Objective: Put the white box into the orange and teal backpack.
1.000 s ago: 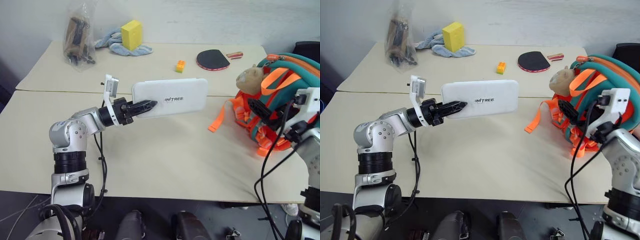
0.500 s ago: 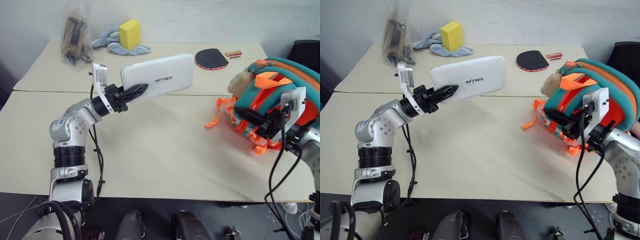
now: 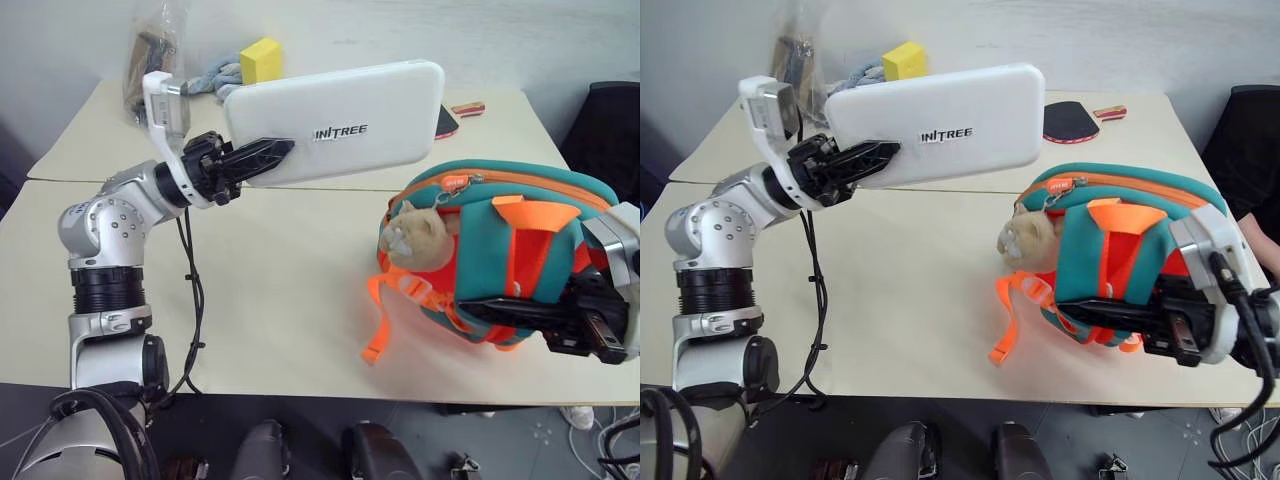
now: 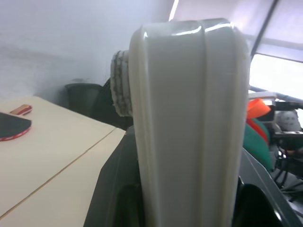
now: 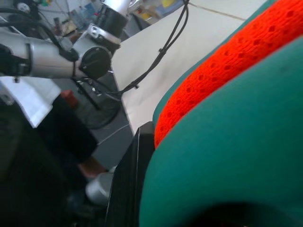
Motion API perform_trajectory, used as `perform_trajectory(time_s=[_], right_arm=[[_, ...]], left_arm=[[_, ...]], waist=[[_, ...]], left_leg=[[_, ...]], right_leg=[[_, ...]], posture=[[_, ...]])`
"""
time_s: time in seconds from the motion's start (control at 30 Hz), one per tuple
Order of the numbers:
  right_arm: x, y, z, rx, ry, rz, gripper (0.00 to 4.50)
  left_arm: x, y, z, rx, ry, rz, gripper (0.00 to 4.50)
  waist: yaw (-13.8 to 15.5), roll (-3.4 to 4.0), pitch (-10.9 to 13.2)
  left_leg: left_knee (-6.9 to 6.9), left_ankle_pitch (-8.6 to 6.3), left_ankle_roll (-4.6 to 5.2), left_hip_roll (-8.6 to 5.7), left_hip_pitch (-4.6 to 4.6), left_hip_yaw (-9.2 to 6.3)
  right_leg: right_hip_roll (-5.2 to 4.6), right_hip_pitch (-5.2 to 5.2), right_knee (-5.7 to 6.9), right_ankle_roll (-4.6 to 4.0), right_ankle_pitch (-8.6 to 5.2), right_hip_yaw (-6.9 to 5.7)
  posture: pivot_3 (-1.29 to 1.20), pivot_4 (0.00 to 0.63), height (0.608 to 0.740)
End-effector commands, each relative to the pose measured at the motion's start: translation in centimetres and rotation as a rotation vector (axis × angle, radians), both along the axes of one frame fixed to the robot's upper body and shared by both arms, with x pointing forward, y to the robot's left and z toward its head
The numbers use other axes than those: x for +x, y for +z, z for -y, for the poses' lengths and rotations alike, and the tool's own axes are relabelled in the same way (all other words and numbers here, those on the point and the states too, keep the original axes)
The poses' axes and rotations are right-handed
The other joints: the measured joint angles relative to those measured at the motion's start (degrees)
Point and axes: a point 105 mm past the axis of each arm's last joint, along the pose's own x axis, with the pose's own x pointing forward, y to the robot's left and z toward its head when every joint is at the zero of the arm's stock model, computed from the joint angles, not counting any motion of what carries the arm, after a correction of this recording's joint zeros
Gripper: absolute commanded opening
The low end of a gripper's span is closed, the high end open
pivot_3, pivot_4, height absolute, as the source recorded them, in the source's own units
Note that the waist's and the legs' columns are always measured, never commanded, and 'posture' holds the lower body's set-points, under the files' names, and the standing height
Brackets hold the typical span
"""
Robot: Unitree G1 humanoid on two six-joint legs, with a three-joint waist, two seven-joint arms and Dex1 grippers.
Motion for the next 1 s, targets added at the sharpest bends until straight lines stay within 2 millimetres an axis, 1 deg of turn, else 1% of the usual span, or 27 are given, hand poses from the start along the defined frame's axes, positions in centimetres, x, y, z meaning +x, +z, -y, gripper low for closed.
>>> perform_trajectory(time_s=[0.03,0.13,0.37,0.43,0.5,0.67,0.87,0.97,1.0], right_arm=[[-1.5,2.2,0.7,0.049,0.046,0.018,0.02],[-1.8,2.8,1.2,0.051,0.047,0.011,0.02],[-2.4,3.5,1.5,0.073,0.075,0.009,0.02],[-2.3,3.6,1.5,0.073,0.071,0.019,0.02],[-2.0,3.5,1.6,0.064,0.051,0.023,0.02],[-1.3,2.6,2.0,0.041,0.012,0.009,0.02],[-0.9,2.5,2.1,0.053,-0.021,0.012,0.02],[-0.9,2.3,2.1,0.051,-0.024,0.010,0.02],[-0.9,2.3,2.1,0.048,-0.026,0.009,0.02]], left_arm=[[-1.7,1.5,1.1,0.036,-0.096,0.120,1.33],[-1.2,1.2,2.1,0.061,-0.087,0.153,1.33],[1.3,0.1,4.1,0.078,-0.051,0.166,1.33],[0.9,-0.2,4.4,0.102,-0.107,0.170,1.33],[0.2,0.0,4.1,0.108,-0.173,0.164,1.33],[0.1,1.5,3.1,0.053,-0.213,0.115,1.33],[-0.3,1.8,2.8,0.068,-0.263,0.134,1.33],[-0.3,1.4,3.0,0.087,-0.270,0.134,1.33],[-0.1,0.7,3.3,0.123,-0.255,0.153,1.33]], waist=[[0.15,-0.02,0.01],[0.21,-0.07,0.04],[0.16,-0.12,0.07],[0.07,-0.14,0.08],[-0.05,-0.15,0.10],[0.03,-0.15,0.10],[0.03,-0.15,0.10],[0.03,-0.15,0.10],[0.03,-0.15,0.10]], left_leg=[[0.01,0.00,0.01,-0.01,0.00,-0.01],[0.06,0.00,0.04,-0.01,0.00,-0.03],[0.03,-0.01,0.06,-0.03,0.00,-0.04],[0.03,-0.02,0.06,-0.03,0.00,-0.04],[-0.02,-0.01,0.05,-0.03,0.00,-0.03],[-0.06,-0.01,0.05,-0.03,-0.01,-0.03],[-0.04,-0.01,0.05,-0.03,-0.01,-0.03],[-0.03,-0.01,0.05,-0.03,-0.01,-0.04],[-0.02,-0.01,0.05,-0.03,-0.01,-0.04]], right_leg=[[0.00,0.02,-0.02,0.00,0.00,-0.01],[-0.01,0.08,-0.06,0.00,0.00,-0.02],[0.01,0.11,-0.17,0.03,0.01,-0.03],[0.01,0.10,-0.18,0.03,0.02,-0.03],[0.02,0.09,-0.20,0.03,0.02,-0.02],[0.02,0.05,-0.19,0.03,0.02,-0.02],[0.00,0.06,-0.19,0.03,0.02,-0.02],[0.00,0.06,-0.17,0.03,0.02,-0.02],[0.00,0.06,-0.17,0.03,0.02,-0.02]], posture=[[0.00,0.150,0.740],[0.00,0.150,0.740],[0.00,0.150,0.740],[0.00,0.150,0.740],[0.00,0.150,0.740],[0.00,0.150,0.740],[0.00,0.150,0.740],[0.00,0.150,0.740],[0.00,0.150,0.740]])
